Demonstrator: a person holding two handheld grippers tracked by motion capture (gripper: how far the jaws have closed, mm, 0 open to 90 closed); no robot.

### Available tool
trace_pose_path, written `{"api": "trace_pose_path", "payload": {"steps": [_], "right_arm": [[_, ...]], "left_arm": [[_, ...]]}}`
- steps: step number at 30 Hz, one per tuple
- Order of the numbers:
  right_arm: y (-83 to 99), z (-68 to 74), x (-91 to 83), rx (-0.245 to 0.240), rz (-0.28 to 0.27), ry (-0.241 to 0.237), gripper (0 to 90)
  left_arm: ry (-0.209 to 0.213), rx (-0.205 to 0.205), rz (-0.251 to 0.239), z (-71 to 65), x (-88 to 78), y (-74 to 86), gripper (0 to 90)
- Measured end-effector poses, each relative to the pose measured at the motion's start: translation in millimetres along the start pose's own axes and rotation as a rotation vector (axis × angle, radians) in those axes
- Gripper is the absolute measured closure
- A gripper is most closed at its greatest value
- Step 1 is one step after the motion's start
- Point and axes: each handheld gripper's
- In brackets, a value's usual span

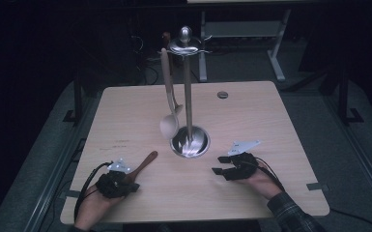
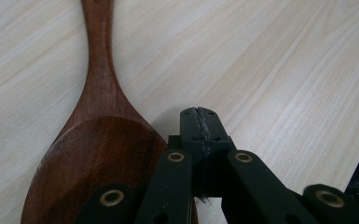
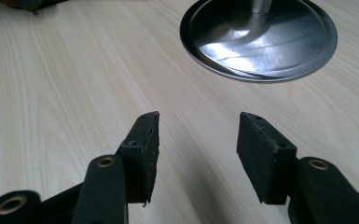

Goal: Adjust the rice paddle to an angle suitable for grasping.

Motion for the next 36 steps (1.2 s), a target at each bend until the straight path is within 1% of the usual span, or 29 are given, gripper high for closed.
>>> {"api": "trace_pose_path", "payload": {"steps": [1,3,5,6,7,8,9,11,12,13,14,15,16,17,18,19,22,25,28,30,31,32,33,36], "right_arm": [[0.3,-1.0,-0.6,0.005,0.004,-0.002,48.0],[1.5,-2.7,-1.0,0.002,0.003,0.001,47.7],[2.7,-4.5,-2.9,0.020,0.015,0.001,47.6],[3.8,-6.5,-3.7,0.015,0.005,0.007,47.2],[4.6,-7.6,-5.1,0.022,0.006,0.013,47.1],[5.7,-9.3,-6.1,0.020,0.003,0.015,47.0],[6.7,-10.2,-7.5,0.028,0.008,0.019,46.8],[9.0,-12.2,-10.2,0.040,0.015,0.028,46.2],[10.4,-13.7,-11.4,0.038,0.013,0.030,46.1],[11.3,-14.4,-12.7,0.048,0.017,0.035,46.0],[12.5,-15.9,-13.5,0.047,0.015,0.038,46.0],[13.2,-16.9,-14.6,0.051,0.018,0.042,45.9],[14.2,-18.2,-15.4,0.049,0.015,0.045,45.9],[14.4,-18.6,-16.5,0.057,0.021,0.048,45.9],[14.8,-19.2,-16.9,0.059,0.021,0.053,45.9],[14.9,-19.8,-17.1,0.060,0.021,0.054,45.8],[14.4,-20.8,-16.6,0.059,0.022,0.059,45.9],[14.2,-20.0,-16.0,0.055,0.027,0.059,45.9],[13.9,-20.1,-15.8,0.052,0.024,0.059,45.9],[13.9,-20.4,-16.0,0.051,0.023,0.061,46.0],[13.7,-20.2,-16.4,0.058,0.025,0.061,46.0],[13.6,-20.4,-16.5,0.057,0.022,0.062,46.1],[13.6,-21.0,-16.5,0.052,0.018,0.063,46.1],[13.2,-21.3,-17.1,0.057,0.014,0.065,46.2]], "left_arm": [[0.003,0.006,0.001,1.1,-2.1,-2.0,89.7],[0.007,0.002,-0.001,1.2,-3.1,-3.6,89.6],[0.008,0.006,0.000,2.9,-6.2,-8.1,89.6],[0.005,0.006,0.001,4.3,-7.6,-11.0,89.6],[-0.001,0.001,-0.002,5.5,-9.1,-14.3,89.5],[-0.008,-0.001,0.005,7.3,-10.9,-17.8,89.2],[-0.023,0.005,0.015,8.9,-13.0,-21.7,87.5],[-0.039,0.004,0.026,12.6,-15.9,-28.5,84.4],[-0.051,0.009,0.027,15.0,-17.9,-32.1,83.7],[-0.058,-0.003,0.025,17.0,-19.3,-35.7,82.4],[-0.060,-0.008,0.033,19.4,-20.7,-39.7,81.1],[-0.056,-0.019,0.045,21.7,-21.3,-43.8,79.9],[-0.053,-0.018,0.081,24.6,-21.6,-48.2,77.6],[-0.057,-0.022,0.099,26.5,-20.5,-52.1,76.0],[-0.056,-0.038,0.107,28.2,-17.7,-55.8,74.3],[-0.060,-0.035,0.126,29.9,-15.9,-59.4,73.5],[-0.059,-0.048,0.177,34.0,-8.9,-68.5,73.0],[-0.075,-0.052,0.230,37.1,-0.4,-74.4,72.8],[-0.092,-0.062,0.260,38.8,7.4,-78.3,72.7],[-0.102,-0.070,0.267,39.1,11.9,-80.4,72.5],[-0.106,-0.073,0.274,39.4,14.0,-81.4,72.6],[-0.115,-0.068,0.292,40.1,15.2,-82.5,72.6],[-0.120,-0.074,0.295,40.3,16.7,-83.5,72.7],[-0.137,-0.082,0.330,41.2,21.1,-84.7,73.1]]}}
Point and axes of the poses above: each handheld gripper's, and its own axes: x roughly forward along the jaws, y roughly out of its underside, z roughly to its left, and after that the axes turned 13 degrees about y, right-handed
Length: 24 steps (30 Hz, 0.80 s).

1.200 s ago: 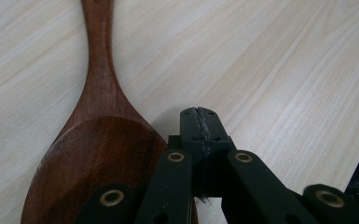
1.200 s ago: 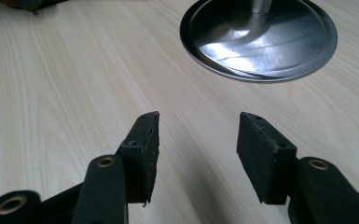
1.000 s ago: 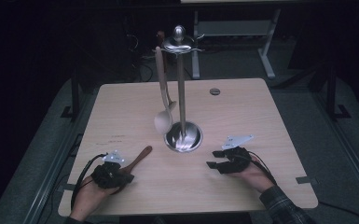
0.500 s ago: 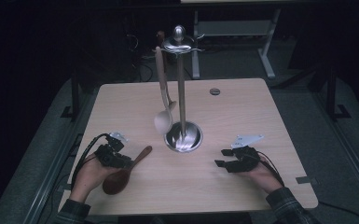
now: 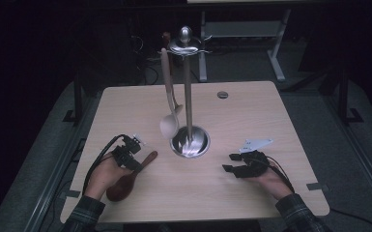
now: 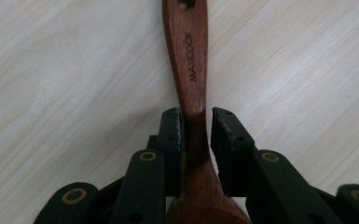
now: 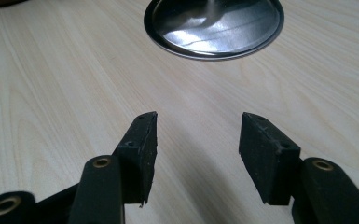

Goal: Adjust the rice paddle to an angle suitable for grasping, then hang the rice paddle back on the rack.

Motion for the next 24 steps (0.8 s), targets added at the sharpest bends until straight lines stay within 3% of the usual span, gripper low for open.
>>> {"api": "trace_pose_path", "payload": {"steps": [7,14,18,24], "right_arm": [[-0.8,0.3,-0.3,0.005,0.002,0.001,46.3],[-1.1,0.2,-0.5,0.004,-0.001,0.001,46.4],[-1.3,0.4,-0.6,0.001,-0.002,0.000,46.3],[-1.7,-0.4,-1.3,0.004,-0.006,0.000,46.3]], "left_arm": [[-0.006,-0.009,0.036,0.2,4.1,-3.0,74.4],[-0.042,-0.029,0.060,-2.6,5.8,-7.2,77.6],[-0.050,-0.027,0.056,-4.0,6.5,-7.0,77.9],[-0.022,-0.030,0.019,-0.2,3.8,-2.4,78.4]]}}
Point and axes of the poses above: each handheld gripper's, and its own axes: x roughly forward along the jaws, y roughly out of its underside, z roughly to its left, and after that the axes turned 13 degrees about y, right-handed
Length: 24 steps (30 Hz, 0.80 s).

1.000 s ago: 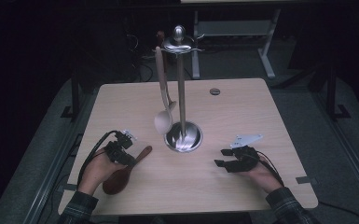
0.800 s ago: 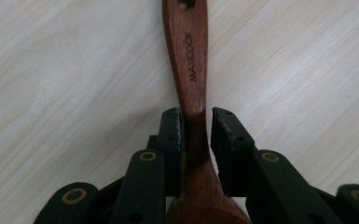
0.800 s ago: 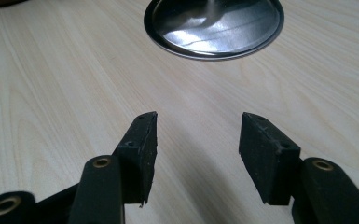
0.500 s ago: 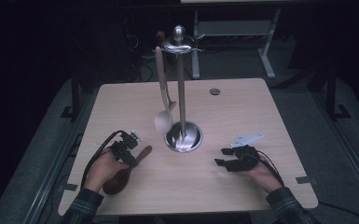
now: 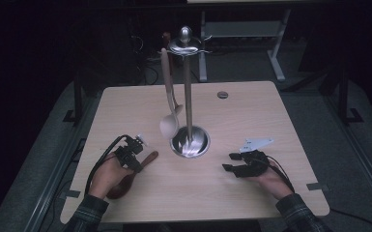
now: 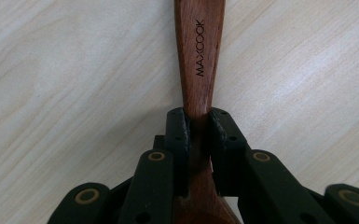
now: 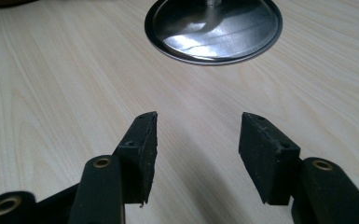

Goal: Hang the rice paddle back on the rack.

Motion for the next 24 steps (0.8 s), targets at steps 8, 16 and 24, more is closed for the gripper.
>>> {"api": "trace_pose_path", "payload": {"steps": [8,16,24], "right_arm": [[-0.2,-1.2,-0.5,-0.003,-0.014,0.003,46.1],[-0.7,-1.0,-0.7,-0.007,-0.020,0.002,46.0],[-4.1,-1.0,-4.3,0.018,-0.057,-0.002,44.7]], "left_arm": [[0.075,0.026,-0.145,-0.3,-23.6,11.3,78.5],[0.123,0.088,-0.379,-4.6,-47.5,27.0,78.6],[0.154,0.157,-0.570,-22.1,-65.6,31.5,78.5]]}}
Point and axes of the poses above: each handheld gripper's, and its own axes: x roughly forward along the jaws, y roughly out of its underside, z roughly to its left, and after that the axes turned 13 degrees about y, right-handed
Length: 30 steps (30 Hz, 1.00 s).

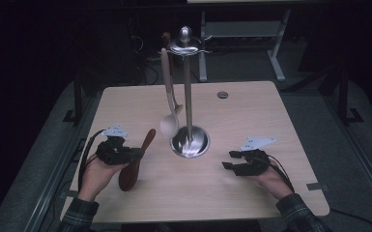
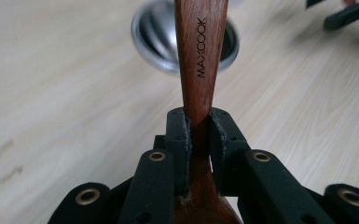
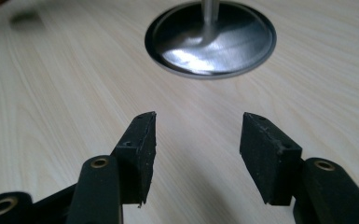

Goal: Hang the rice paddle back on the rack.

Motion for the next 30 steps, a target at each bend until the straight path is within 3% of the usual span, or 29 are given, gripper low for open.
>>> {"api": "trace_pose_path", "payload": {"steps": [4,10,15,22,24,30], "right_arm": [[-9.4,1.4,-6.0,0.033,-0.050,0.004,44.9],[-33.6,8.7,-17.5,0.088,-0.147,-0.028,49.6],[-63.0,21.3,-28.7,0.085,-0.241,-0.095,55.5],[-98.5,42.9,-27.6,0.098,-0.300,-0.184,57.8],[-109.6,47.9,-24.0,0.123,-0.321,-0.198,59.1],[-119.6,51.0,-15.7,0.173,-0.341,-0.208,60.7]], "left_arm": [[0.008,0.029,-0.075,-14.9,1.3,-8.0,78.5],[0.021,0.078,-0.142,-41.1,15.3,-26.7,78.5],[0.014,0.108,-0.147,-54.4,28.6,-43.7,78.5],[0.025,0.141,-0.169,-65.0,44.7,-60.6,78.5],[0.023,0.154,-0.182,-69.4,48.0,-63.8,78.5],[0.025,0.176,-0.195,-79.1,56.1,-69.1,78.5]]}}
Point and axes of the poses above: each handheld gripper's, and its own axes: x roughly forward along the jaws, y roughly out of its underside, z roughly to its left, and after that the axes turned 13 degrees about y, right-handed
